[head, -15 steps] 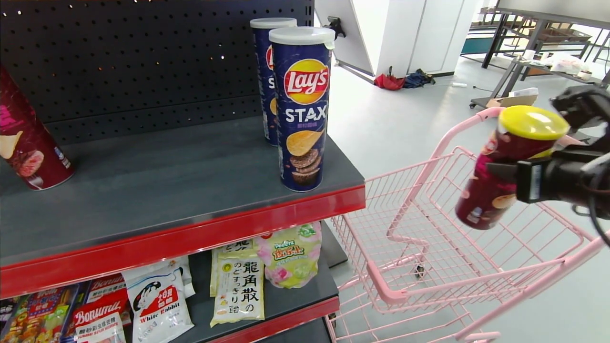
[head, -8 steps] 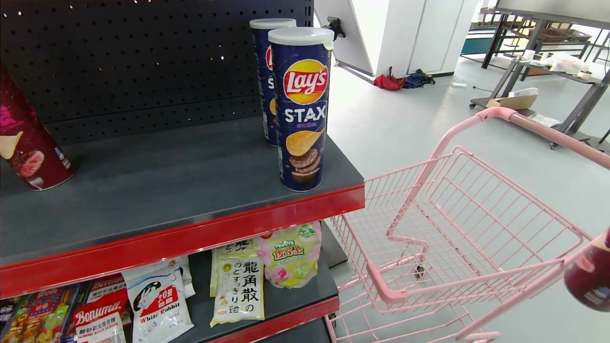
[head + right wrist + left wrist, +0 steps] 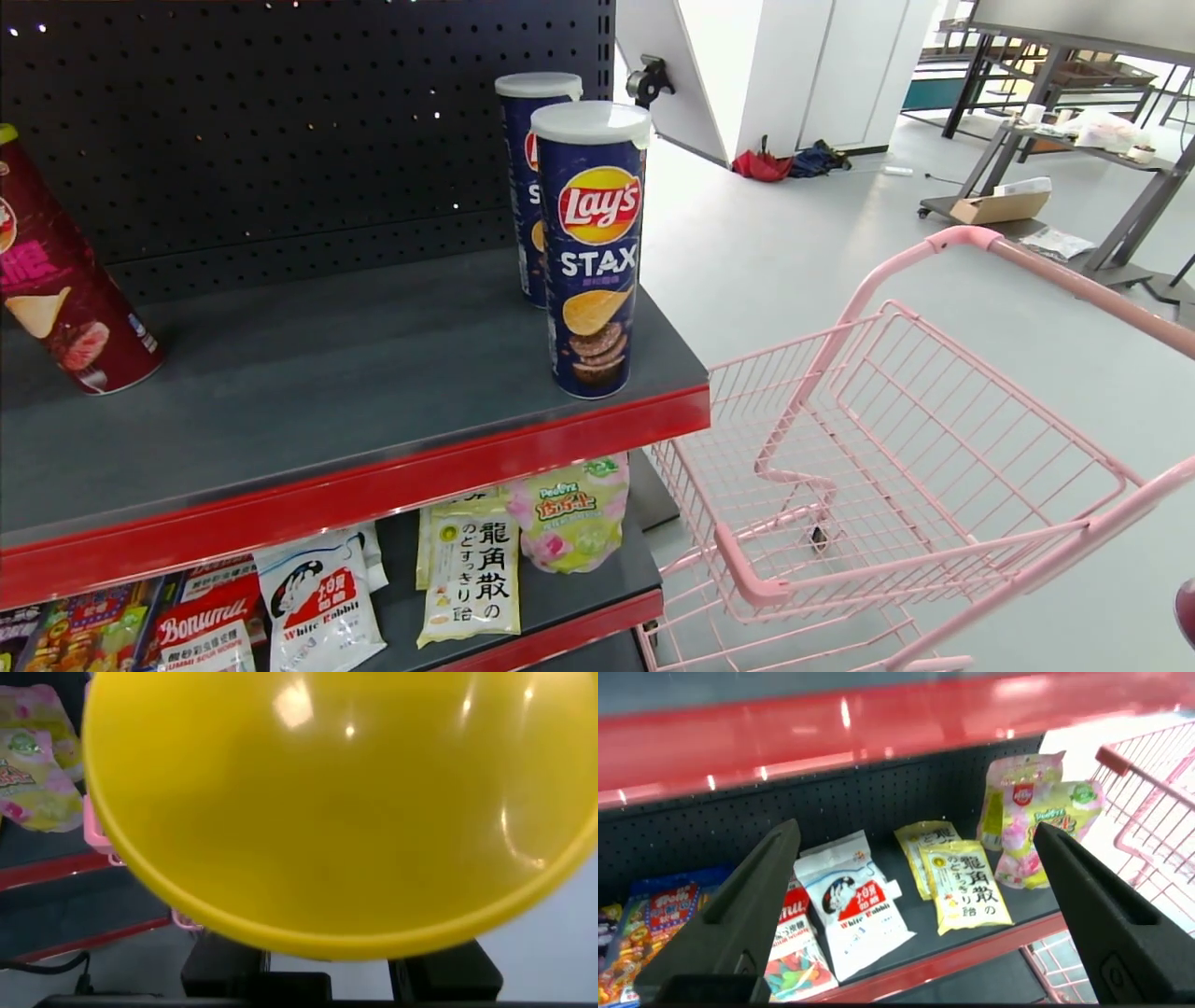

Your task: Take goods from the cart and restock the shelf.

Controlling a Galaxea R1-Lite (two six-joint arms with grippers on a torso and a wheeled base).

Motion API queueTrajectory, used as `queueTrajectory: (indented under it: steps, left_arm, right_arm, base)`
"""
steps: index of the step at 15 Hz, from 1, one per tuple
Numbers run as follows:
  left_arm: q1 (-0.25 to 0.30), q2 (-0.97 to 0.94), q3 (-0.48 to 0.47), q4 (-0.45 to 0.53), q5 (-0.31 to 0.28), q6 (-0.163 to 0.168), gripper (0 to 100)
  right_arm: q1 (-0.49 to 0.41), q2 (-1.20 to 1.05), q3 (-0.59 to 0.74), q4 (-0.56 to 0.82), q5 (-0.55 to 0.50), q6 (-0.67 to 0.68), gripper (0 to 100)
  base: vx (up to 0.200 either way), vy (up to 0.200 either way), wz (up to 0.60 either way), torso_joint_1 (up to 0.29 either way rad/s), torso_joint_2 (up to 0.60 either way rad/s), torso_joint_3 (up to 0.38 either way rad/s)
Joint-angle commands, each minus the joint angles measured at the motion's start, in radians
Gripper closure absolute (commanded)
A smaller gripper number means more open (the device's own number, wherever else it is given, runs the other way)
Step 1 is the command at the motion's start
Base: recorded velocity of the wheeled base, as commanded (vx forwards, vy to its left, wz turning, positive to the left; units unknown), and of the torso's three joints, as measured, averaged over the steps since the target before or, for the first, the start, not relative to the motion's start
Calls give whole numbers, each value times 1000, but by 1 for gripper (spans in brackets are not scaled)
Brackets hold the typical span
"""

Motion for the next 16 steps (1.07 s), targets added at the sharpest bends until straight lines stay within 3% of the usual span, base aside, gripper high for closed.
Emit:
queueTrajectory:
  steps: [1,8,16]
  left_arm:
    - [1,0,0,0,0,-1,0]
    - [1,0,2,0,0,-1,0]
    - [1,0,0,0,0,-1,0]
  right_arm:
    - [2,-8,0,0,0,0,100]
    - [6,3,14,0,15,0,100]
    - [2,15,48,-9,27,-12,100]
  base:
    - [0,0,0,193,-505,-339]
    - [0,0,0,212,-559,-347]
    - [0,0,0,134,-325,-187]
